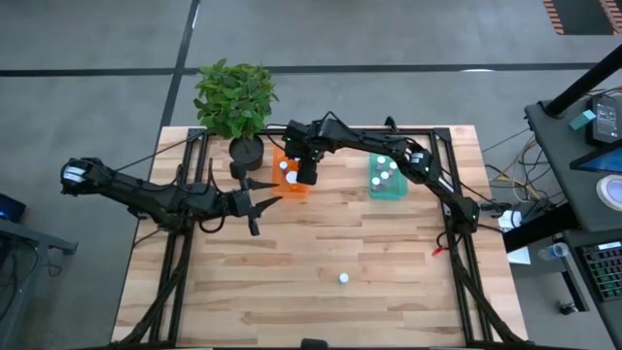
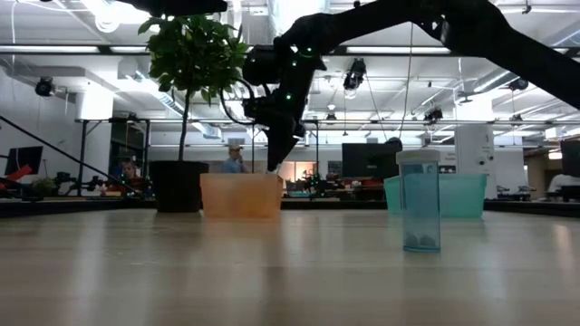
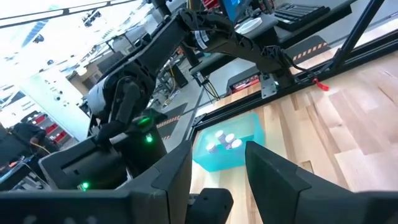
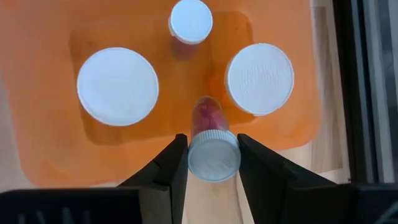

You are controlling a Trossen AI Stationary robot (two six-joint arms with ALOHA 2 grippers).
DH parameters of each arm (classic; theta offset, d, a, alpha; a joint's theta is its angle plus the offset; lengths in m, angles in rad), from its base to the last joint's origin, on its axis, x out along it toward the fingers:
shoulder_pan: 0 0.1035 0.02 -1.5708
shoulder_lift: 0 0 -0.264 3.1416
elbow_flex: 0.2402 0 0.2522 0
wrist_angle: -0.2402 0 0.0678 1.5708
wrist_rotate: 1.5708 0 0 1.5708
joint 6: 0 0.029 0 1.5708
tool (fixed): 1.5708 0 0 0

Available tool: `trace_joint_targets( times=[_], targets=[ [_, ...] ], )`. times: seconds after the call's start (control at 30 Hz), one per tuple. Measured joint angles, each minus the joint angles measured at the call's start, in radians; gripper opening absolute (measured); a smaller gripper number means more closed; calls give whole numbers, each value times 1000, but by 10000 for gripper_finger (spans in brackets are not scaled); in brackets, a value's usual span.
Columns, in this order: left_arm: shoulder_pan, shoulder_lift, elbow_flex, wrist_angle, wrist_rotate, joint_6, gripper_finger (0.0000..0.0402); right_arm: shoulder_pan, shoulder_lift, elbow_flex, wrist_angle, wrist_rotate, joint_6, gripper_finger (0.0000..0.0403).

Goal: Pick and place medicine bottles into bin by pill shape (circle, oval)
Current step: Put the right blue capsule bottle into the orange bin, then put the blue tablet bottle into the blue bin

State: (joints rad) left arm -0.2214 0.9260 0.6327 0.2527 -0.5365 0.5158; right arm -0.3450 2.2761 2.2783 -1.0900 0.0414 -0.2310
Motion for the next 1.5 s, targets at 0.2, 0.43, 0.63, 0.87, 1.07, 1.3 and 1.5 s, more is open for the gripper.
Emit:
trace_joint_targets(
  times=[0.2,0.43,0.63,0.87,1.07,1.3,1.5],
  targets=[
    [0,0,0,0,-1,21,132,0,11,-2,30,-16,3,116],
    [0,-6,0,0,-5,46,132,0,32,-3,33,-24,12,116],
    [0,-6,0,-1,-50,51,132,0,43,-3,33,-24,14,116],
    [0,-6,-1,-3,-50,51,132,0,43,-3,34,-24,13,116],
    [0,-6,-1,-5,-50,51,132,0,43,-3,34,-24,23,116],
    [0,-6,-1,-5,-50,51,132,0,43,-3,33,-24,22,128],
    [0,-6,-1,-5,-50,51,132,0,43,-3,33,-24,36,172]
  ],
)
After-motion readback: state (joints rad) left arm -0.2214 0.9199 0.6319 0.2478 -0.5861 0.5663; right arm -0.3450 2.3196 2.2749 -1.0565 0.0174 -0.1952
